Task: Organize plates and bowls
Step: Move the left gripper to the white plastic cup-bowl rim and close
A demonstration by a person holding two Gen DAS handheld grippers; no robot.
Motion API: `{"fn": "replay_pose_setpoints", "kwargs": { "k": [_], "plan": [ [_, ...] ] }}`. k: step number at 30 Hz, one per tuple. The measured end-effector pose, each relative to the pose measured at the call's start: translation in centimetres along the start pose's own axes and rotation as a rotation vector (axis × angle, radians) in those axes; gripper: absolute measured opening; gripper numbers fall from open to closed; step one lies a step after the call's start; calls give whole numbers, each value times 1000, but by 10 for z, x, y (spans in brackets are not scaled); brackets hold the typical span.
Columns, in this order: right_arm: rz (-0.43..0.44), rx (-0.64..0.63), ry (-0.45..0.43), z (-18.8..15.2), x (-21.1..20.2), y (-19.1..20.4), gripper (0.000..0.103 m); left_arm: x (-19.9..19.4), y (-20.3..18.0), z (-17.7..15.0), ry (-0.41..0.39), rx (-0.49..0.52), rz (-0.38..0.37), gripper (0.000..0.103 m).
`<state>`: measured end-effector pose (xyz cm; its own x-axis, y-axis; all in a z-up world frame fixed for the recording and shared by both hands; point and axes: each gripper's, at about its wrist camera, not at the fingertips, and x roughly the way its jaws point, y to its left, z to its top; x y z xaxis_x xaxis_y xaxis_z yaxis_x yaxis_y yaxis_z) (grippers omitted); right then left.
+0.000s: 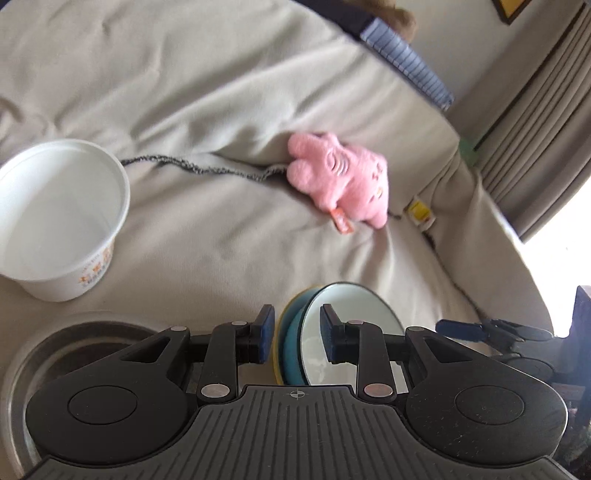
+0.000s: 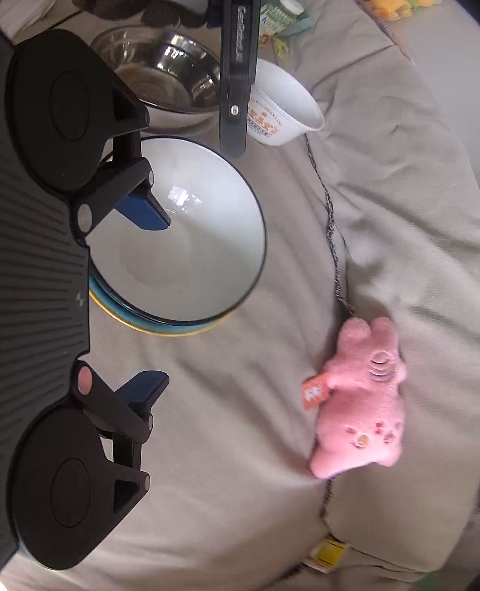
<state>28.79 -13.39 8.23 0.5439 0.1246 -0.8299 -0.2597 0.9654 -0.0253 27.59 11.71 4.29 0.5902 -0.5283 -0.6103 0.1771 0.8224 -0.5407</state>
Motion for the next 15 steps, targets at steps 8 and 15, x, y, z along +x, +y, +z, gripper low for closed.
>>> {"fn": "replay_pose_setpoints", "kwargs": {
  "k": [8, 15],
  "plan": [
    [-45, -59, 58, 75, 16, 85, 93, -63, 83, 28, -205, -59, 199, 29],
    [-73, -12, 93, 114, 62, 167, 93, -70, 165, 65, -188, -140, 399, 29]
  ]
}}
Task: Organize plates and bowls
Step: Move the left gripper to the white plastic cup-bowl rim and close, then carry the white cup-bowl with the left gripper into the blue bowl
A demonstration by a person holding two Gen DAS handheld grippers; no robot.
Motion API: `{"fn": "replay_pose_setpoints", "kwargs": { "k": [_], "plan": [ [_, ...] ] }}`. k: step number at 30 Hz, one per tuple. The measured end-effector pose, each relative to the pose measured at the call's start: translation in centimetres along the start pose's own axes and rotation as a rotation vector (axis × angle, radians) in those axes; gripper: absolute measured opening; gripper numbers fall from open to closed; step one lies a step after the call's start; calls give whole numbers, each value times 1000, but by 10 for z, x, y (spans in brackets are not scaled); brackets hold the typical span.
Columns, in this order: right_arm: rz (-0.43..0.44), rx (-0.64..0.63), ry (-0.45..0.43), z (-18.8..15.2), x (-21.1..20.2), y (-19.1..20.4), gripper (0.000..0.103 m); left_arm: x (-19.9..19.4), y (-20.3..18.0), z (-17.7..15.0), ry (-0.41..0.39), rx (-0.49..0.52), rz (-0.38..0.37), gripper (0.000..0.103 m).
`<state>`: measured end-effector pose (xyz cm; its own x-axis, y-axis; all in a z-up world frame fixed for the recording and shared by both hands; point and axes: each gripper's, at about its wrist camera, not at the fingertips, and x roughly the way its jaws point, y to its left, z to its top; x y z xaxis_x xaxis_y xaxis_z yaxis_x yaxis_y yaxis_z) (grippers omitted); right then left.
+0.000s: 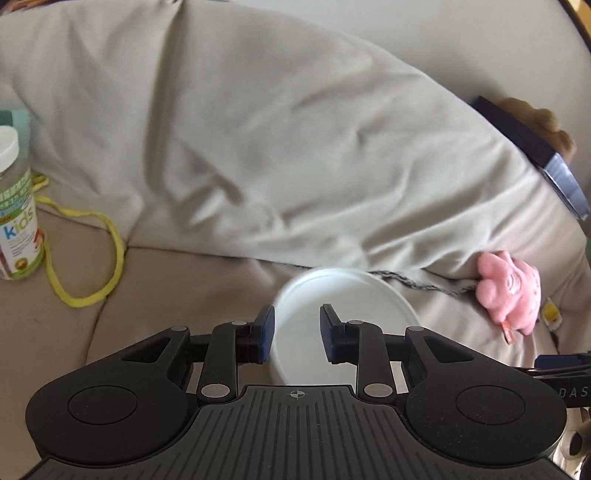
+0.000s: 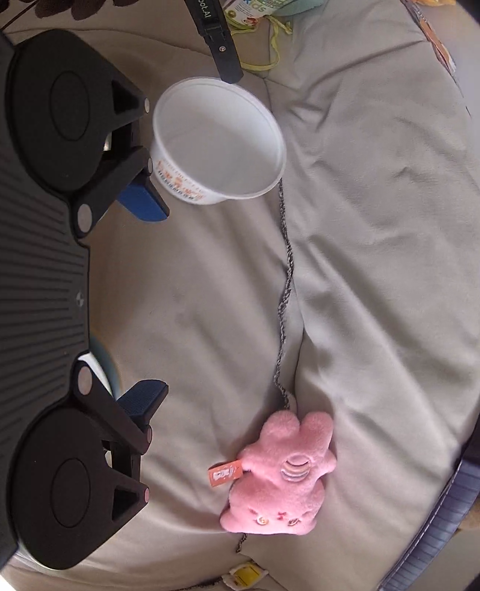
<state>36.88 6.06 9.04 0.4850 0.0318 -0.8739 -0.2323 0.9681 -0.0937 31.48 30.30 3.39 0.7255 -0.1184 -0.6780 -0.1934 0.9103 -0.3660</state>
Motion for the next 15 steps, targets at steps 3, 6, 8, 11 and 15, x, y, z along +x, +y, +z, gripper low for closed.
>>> {"fn": "replay_pose_setpoints", "kwargs": {
  "k": [3, 6, 8, 11, 15],
  "plan": [
    [46, 40, 15, 10, 16, 24, 93, 17, 20, 1, 31, -60, 11, 29],
    [86, 131, 88, 19, 46, 40, 93, 31, 27, -3, 56, -80, 22, 29],
    [100, 186, 149, 21, 69, 48, 93, 39, 28, -6, 91, -80, 9, 29],
    [115, 244, 218, 18, 101, 59, 86, 49, 25, -12, 133, -77, -12, 29],
    [177, 286, 283, 10, 122, 65, 57, 60, 24, -19, 195, -88, -64, 24]
  ]
}}
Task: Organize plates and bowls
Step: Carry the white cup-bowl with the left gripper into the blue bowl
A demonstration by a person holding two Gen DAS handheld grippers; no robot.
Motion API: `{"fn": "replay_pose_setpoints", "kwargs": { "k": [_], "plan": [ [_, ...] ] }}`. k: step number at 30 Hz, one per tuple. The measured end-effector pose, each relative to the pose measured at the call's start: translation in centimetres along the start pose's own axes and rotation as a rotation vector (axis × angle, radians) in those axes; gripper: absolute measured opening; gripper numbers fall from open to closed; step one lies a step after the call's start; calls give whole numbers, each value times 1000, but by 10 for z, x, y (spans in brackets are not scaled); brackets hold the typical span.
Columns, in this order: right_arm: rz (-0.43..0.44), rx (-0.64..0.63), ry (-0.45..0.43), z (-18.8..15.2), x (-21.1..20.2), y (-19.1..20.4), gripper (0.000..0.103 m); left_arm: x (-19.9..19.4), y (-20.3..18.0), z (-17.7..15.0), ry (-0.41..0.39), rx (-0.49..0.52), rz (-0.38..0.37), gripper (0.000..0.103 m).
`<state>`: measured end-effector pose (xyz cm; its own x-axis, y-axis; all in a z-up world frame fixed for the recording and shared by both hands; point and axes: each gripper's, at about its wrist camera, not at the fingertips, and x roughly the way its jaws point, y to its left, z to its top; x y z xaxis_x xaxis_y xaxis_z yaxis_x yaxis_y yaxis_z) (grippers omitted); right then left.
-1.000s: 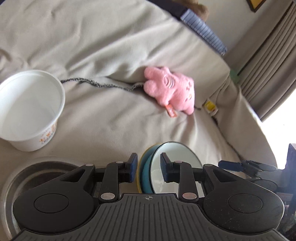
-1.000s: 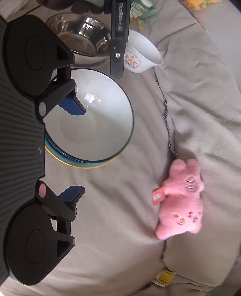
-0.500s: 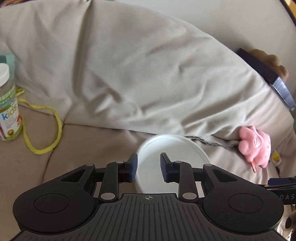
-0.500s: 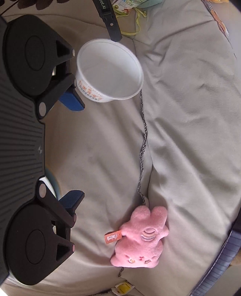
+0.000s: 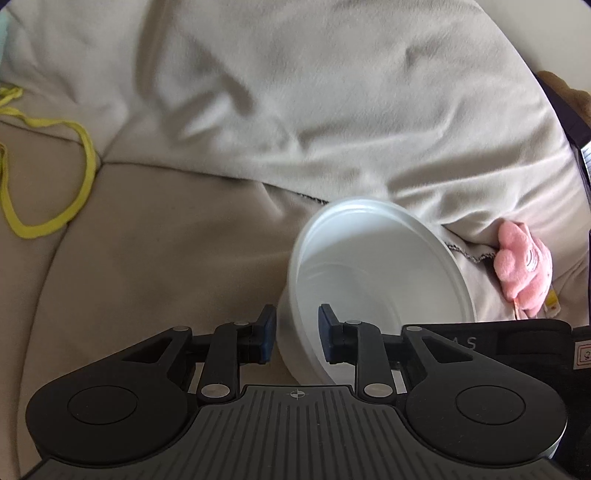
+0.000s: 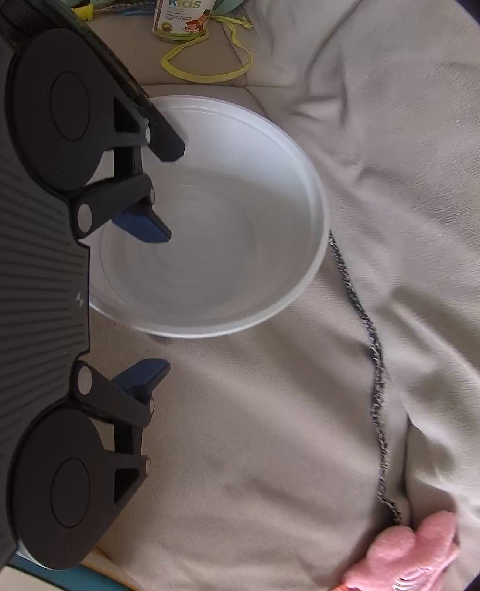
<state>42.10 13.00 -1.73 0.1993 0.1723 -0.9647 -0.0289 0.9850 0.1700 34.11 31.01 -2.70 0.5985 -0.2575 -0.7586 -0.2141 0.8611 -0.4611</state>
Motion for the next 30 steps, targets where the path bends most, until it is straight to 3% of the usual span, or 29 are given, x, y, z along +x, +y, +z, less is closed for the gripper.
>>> {"fn": "replay_pose_setpoints", "kwargs": {
  "k": [4, 10, 16, 22, 26, 28, 30],
  "plan": [
    [25, -28, -29, -6, -15, 1, 50, -19, -5, 0, -44, -28, -66, 25],
    [60, -139, -164, -29, -105, -23, 52, -78, -48, -16, -119, 46, -233, 28],
    [56, -126, -246, -75, -190, -103, 59, -109, -124, -72, -80, 238, -408, 32],
    [16, -58, -281, -119, -208, -192, 60, -88, -182, -122, -24, 386, -519, 33],
    [53, 40, -299, -128, -188, -248, 60, -57, -190, -139, 29, 328, -545, 33],
    [55, 63, -294, -130, -174, -261, 60, -42, -190, -143, 62, 313, -498, 32],
    [50, 92, -290, -132, -160, -270, 62, -39, -189, -146, 43, 326, -437, 32]
  ]
}}
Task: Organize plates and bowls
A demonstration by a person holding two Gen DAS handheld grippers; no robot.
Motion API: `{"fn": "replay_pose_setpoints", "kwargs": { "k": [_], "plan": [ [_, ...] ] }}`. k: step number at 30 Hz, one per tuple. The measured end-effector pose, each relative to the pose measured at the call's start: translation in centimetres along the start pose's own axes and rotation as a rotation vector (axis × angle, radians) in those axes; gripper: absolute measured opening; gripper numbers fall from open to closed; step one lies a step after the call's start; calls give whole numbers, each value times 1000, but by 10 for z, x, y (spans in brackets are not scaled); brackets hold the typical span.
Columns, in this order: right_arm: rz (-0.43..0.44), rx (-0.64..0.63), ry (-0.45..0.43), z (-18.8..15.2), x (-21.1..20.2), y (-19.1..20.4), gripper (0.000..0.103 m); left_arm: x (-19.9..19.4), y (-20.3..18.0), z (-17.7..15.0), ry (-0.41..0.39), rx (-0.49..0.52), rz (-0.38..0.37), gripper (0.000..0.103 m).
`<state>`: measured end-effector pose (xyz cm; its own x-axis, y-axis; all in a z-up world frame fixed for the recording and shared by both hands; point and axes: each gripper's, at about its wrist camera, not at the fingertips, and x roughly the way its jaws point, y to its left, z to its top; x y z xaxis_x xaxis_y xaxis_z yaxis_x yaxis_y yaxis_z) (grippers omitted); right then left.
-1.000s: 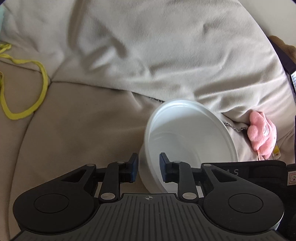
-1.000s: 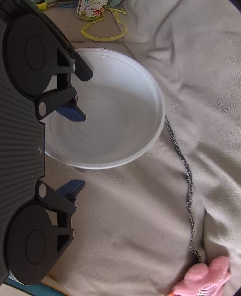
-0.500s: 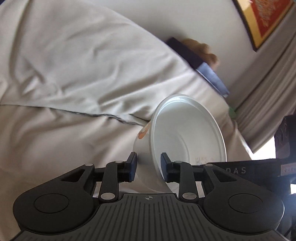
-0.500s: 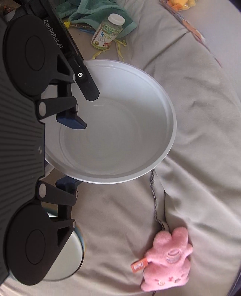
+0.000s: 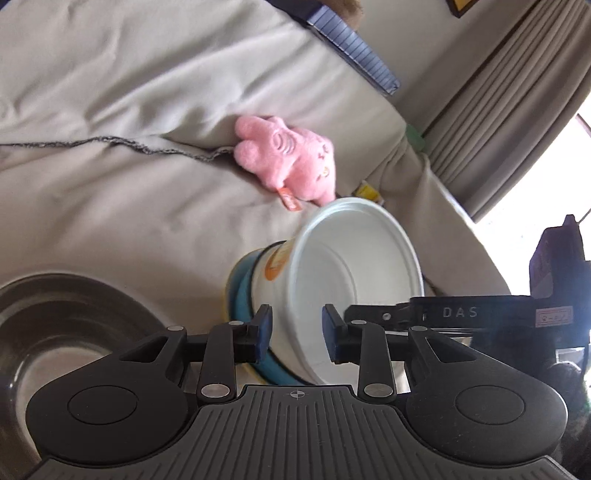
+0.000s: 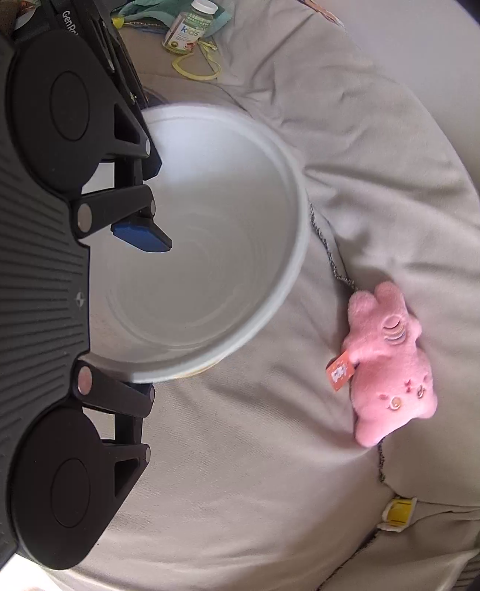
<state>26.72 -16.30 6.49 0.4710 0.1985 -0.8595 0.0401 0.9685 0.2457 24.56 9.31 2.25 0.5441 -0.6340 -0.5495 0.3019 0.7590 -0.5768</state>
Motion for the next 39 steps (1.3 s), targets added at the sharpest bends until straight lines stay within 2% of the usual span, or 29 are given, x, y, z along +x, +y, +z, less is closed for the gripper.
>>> {"fn": "replay_pose_setpoints", "kwargs": {
  "k": [5, 8, 10, 15, 23, 27, 30, 33, 37, 38, 39],
  "plan": [
    [19, 33, -72, -2, -5, -12, 71, -15, 3, 7, -48, -4, 18, 32],
    [16, 24, -93, -2, -8, -9, 74, -23, 1, 10, -46, 20, 78, 32],
    [-20, 1, -93, -4, -5, -3, 74, -22, 0, 12, -25, 45, 121, 32],
    [-119, -16, -149, -13, -9, 7, 74, -25, 10, 9, 8, 4, 107, 32],
    [-149, -117, -285, -30, -44, 29, 76, -53, 19, 8, 6, 5, 142, 32],
    [-105, -165, -326, -40, -63, 45, 79, -67, 27, 12, 8, -14, 138, 32],
    [-56, -202, -325, -52, -69, 62, 81, -81, 40, 14, -5, -49, 178, 32],
    [0, -233, -295, -65, -69, 80, 82, -96, 58, 9, -6, -74, 232, 32],
    [75, -265, -237, -88, -58, 104, 85, -118, 86, -13, -10, -55, 301, 32],
    [83, -269, -218, -94, -53, 109, 86, -122, 94, -21, -17, -55, 308, 31],
    [87, -273, -197, -99, -47, 114, 86, -127, 104, -27, -25, -69, 292, 25]
  ]
}}
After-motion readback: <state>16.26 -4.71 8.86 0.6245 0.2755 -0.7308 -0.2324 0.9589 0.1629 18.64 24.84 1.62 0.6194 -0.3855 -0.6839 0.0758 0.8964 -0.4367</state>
